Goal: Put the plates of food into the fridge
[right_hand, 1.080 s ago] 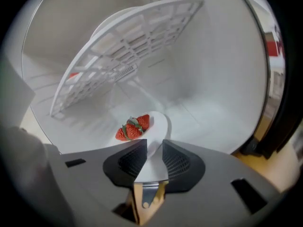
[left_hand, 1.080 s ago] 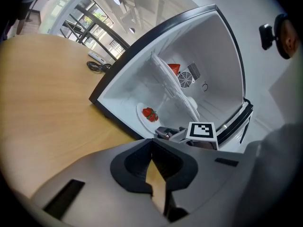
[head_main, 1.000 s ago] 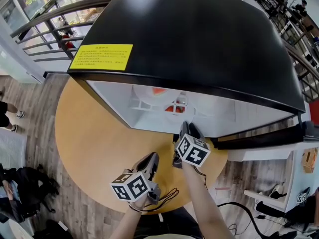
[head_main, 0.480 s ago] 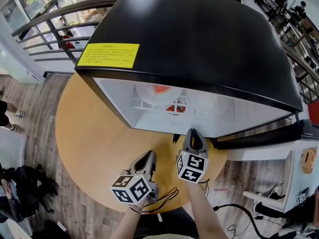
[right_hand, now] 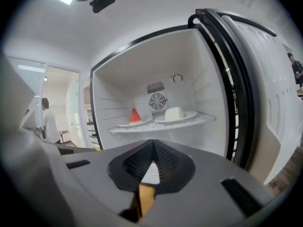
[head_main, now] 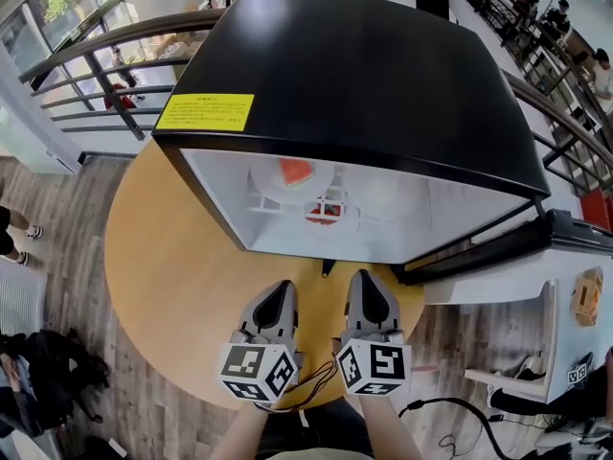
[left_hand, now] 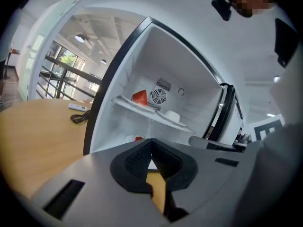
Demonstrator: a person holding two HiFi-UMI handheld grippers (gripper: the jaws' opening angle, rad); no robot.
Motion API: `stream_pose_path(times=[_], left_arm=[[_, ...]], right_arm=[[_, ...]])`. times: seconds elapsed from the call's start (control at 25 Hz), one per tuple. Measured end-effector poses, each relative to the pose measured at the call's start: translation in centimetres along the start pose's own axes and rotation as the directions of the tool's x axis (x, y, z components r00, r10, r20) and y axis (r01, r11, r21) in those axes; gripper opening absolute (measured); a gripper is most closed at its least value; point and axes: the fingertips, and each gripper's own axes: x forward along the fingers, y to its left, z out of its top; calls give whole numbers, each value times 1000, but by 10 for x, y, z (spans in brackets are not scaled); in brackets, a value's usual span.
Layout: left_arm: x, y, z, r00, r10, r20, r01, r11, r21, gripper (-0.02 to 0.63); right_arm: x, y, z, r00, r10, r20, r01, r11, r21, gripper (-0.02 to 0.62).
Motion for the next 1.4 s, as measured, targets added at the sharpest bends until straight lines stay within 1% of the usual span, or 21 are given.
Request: stream_pose_path(times=[0.16,0.4,0.6,0.8,0.96,1.16,1.4], left_arm=[[-11,-17,19,998,-11,63,8,998,55,8],[-32,-37,45,988,-8,155,-14,990,139,8],[-43,-52,60,980,-15,196,-21,983,181,8],[-56,-66,72,974,-27,226,-31,968,249,8],[-63,-73,78,969,-34,243,-32,965,261,8],[-68,-79,82,965,-38,261,-33,964,263,8],[-70,-81,81,964,-42,264,-28,966,255,8]], right_arm=[[-26,5,22,998,6,55,-6,1000,10,12],[-58,9,45,993,13,118,-14,1000,8,12],[-73,7,63,987,10,162,-12,1000,8,12],[-85,9,75,982,16,187,-19,1000,15,12],[-90,16,82,979,31,201,-33,999,7,12],[-92,24,85,977,48,207,-43,999,-30,12],[-97,25,87,976,50,214,-45,999,-29,12]])
